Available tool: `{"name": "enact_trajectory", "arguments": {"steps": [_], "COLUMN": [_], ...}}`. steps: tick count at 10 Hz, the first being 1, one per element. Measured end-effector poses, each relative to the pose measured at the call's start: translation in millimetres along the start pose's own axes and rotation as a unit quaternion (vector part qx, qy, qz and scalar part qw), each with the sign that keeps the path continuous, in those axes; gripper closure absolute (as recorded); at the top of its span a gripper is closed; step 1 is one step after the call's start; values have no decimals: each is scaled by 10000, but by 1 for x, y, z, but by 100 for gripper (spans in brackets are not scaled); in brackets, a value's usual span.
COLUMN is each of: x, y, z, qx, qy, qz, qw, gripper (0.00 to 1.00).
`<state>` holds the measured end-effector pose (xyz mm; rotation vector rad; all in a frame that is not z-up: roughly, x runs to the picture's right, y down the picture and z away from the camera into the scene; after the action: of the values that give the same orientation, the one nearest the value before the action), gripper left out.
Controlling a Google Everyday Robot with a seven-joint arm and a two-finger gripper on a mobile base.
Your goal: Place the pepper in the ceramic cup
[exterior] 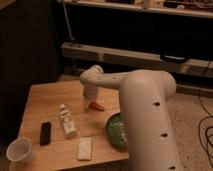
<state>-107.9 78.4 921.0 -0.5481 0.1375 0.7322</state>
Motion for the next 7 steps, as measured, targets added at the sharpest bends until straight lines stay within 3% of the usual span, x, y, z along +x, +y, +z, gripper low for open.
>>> {"name": "enact_trajectory", "arguments": {"steps": [2,6,7], "x": [2,7,4], "y": [-2,-9,-7], "z": [2,5,5], "qx": [487,125,-51], "qy": [85,106,37], "qz": [-88,-76,-52], "qw": [9987,9998,10000], "gripper": [20,20,20]}}
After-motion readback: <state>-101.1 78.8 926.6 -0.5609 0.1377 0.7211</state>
